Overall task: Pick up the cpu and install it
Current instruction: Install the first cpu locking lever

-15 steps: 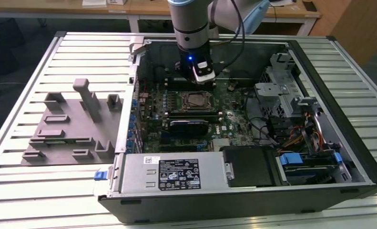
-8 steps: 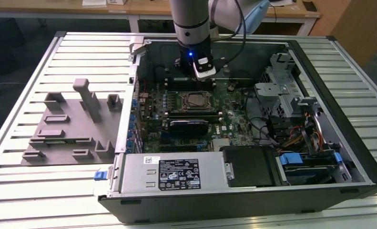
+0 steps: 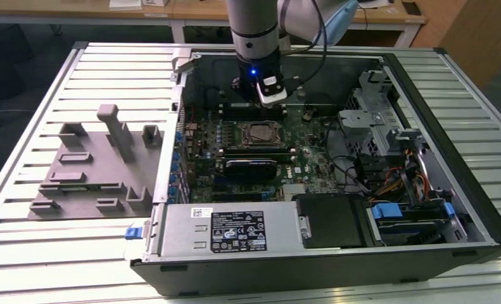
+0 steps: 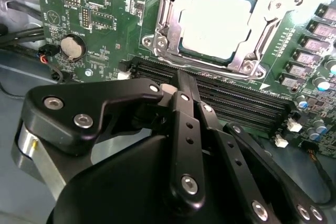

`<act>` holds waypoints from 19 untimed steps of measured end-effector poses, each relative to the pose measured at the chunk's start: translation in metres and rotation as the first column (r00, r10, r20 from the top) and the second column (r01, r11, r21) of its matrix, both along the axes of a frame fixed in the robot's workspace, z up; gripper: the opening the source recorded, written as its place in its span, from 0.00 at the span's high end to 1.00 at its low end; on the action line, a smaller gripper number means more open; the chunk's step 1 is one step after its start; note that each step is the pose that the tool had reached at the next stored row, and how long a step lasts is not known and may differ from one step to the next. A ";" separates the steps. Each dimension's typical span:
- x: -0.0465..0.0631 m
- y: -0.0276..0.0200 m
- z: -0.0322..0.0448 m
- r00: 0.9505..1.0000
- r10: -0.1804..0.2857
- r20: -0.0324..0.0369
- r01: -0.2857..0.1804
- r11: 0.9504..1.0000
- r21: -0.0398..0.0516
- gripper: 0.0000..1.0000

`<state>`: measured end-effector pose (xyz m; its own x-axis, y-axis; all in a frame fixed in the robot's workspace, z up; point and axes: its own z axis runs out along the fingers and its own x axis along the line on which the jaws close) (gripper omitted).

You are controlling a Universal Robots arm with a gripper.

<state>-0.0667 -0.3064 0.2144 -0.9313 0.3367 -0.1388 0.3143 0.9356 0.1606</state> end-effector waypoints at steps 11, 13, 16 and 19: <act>0.005 -0.0023 -0.0008 0.998 -0.009 -0.057 0.007 0.999 -0.032 0.89; 0.005 -0.0042 -0.0009 0.998 -0.011 -0.057 0.009 0.999 -0.037 0.89; 0.005 -0.0072 -0.0009 0.998 -0.013 -0.059 0.011 0.999 -0.047 0.89; 0.005 -0.0097 -0.0010 0.998 -0.016 -0.060 0.012 0.998 -0.060 0.89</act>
